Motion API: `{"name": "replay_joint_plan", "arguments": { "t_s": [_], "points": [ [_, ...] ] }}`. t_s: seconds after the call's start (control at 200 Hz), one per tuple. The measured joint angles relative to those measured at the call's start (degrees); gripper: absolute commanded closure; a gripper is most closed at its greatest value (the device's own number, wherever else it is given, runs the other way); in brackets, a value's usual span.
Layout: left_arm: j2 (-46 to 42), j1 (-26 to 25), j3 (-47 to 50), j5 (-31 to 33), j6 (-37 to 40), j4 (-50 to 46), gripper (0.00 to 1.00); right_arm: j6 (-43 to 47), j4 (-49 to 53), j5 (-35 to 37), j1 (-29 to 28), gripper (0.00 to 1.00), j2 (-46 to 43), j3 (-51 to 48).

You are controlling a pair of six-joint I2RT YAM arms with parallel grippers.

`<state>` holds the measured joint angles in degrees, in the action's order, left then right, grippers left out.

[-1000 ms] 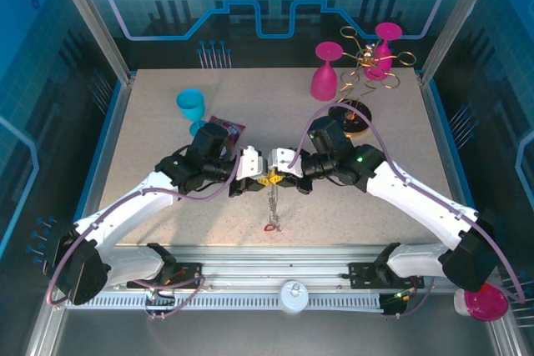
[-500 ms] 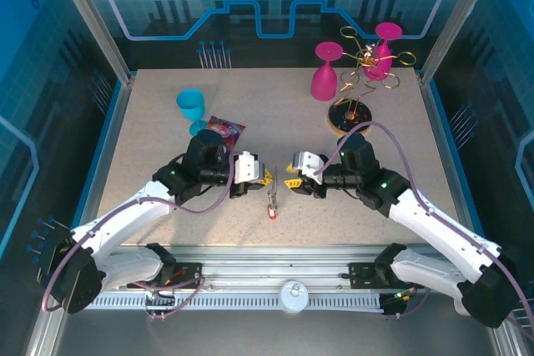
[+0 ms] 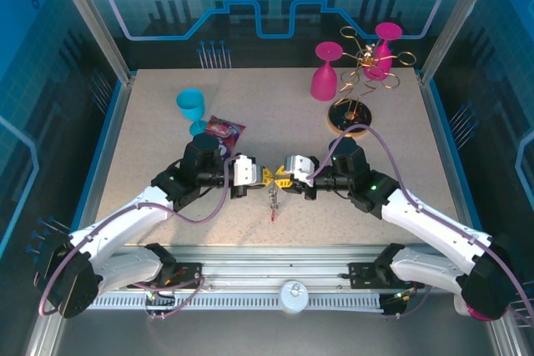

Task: Put the keys on the keyring

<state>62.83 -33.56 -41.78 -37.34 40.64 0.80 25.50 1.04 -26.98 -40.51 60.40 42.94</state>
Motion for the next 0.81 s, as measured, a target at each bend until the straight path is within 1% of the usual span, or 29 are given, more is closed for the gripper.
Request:
{"name": "replay_joint_plan", "arguments": {
  "t_s": [0.095,0.29,0.375,0.505,0.64,0.69,0.806],
  "points": [
    [0.0,0.0,0.0,0.0,0.0,0.0,1.0,0.0,-0.7,0.0,-0.3,0.84,0.0,0.0],
    [0.0,0.0,0.2,0.1,0.0,-0.1,1.0,0.5,-1.2,0.0,-0.5,1.0,0.5,0.0],
    [0.0,0.0,0.3,0.1,0.0,-0.2,1.0,0.7,-1.1,0.0,-0.5,1.0,0.8,0.0],
    [0.0,0.0,0.4,0.3,0.0,-0.7,0.86,1.1,-0.7,-0.5,-0.5,1.0,1.4,0.4],
    [0.0,0.0,0.4,0.4,0.3,-1.0,0.82,1.1,0.4,-1.8,-0.5,1.0,2.2,1.1],
    [0.0,0.0,0.4,0.4,0.4,-1.4,0.82,1.1,0.9,-2.1,-0.5,1.0,2.6,1.4],
    [0.0,-0.2,0.4,0.4,1.1,-2.1,0.93,1.1,1.5,-2.5,-0.5,1.0,3.0,1.7]
  ]
}}
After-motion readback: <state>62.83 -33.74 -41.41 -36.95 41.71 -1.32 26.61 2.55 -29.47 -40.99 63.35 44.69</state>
